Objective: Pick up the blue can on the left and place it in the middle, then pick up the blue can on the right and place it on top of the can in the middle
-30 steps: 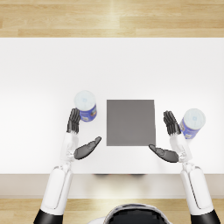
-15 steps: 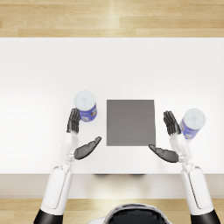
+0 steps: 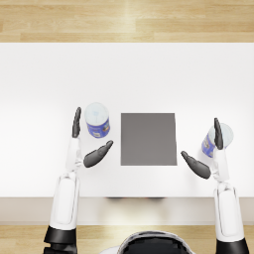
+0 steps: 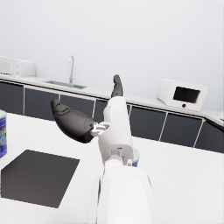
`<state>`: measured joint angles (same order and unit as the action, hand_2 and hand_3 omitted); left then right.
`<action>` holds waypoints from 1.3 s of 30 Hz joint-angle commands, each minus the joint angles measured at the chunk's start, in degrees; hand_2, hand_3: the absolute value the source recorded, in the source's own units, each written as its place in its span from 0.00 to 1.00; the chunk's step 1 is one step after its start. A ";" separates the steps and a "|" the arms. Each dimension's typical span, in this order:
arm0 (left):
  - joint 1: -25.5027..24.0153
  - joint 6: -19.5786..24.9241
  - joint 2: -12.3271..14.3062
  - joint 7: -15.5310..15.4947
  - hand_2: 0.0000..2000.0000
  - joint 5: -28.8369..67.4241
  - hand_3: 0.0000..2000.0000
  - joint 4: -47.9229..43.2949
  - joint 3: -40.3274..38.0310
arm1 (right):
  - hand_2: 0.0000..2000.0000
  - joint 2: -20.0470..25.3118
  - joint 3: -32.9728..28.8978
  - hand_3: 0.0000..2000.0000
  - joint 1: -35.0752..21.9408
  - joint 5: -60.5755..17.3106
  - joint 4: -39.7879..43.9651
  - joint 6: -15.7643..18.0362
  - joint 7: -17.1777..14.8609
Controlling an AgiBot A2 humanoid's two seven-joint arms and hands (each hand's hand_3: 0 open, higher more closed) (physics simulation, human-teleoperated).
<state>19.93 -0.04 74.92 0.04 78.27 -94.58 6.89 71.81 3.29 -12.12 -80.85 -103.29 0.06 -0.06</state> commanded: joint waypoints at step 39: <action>16.49 0.04 7.96 -0.04 0.00 3.30 0.00 47.66 1.52 | 0.00 3.90 -7.01 0.00 -7.29 -3.31 38.05 -0.05 0.05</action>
<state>34.41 0.00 82.57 0.00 81.56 -48.46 8.27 75.74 -3.99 -17.87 -84.16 -66.90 0.00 0.00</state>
